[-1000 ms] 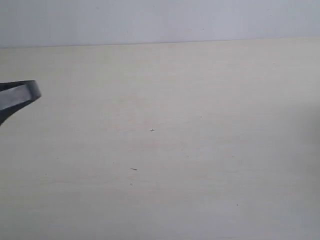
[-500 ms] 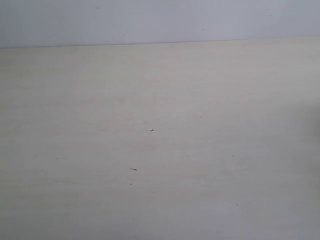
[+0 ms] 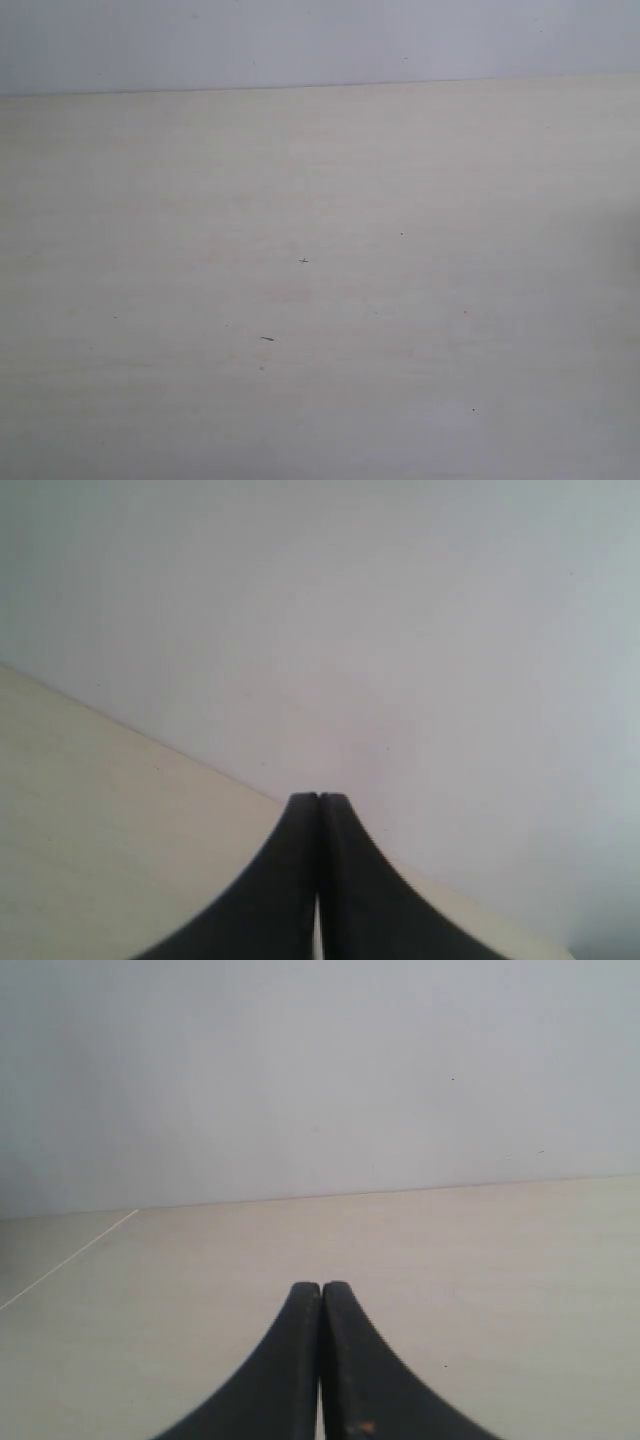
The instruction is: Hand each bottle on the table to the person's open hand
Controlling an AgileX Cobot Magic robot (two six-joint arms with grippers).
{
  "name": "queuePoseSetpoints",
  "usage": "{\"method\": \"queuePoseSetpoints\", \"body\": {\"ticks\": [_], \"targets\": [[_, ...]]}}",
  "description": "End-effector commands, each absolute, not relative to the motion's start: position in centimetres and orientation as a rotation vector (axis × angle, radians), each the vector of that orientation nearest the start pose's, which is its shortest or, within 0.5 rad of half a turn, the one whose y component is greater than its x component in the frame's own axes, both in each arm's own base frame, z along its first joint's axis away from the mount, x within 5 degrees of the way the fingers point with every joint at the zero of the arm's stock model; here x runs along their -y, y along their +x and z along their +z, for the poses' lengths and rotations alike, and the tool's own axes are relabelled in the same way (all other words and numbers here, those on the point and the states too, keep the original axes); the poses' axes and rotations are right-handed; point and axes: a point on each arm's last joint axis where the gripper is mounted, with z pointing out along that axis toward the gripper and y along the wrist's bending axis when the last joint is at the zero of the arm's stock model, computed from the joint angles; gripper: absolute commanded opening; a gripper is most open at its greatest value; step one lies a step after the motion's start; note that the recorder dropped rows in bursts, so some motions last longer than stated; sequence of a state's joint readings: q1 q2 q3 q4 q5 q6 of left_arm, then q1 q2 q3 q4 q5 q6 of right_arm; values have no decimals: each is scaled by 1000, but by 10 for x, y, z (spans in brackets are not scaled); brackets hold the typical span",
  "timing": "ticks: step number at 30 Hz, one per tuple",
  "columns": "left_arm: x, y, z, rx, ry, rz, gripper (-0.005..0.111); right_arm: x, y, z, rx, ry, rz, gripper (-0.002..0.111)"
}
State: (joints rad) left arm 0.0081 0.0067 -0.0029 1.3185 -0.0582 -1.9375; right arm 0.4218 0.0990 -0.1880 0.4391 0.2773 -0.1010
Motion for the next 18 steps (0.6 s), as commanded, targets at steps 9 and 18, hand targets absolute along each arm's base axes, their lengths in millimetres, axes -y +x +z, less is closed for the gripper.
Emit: {"method": "queuePoseSetpoints", "body": {"ticks": [9,18], "targets": [[6,56,217,-1426,-298,-437,0,-32,47,248,-1666,-170,654,0],[-5,56,200,-1628,-124,-24,0,-32,47,248,-1666,-170,654,0]]}}
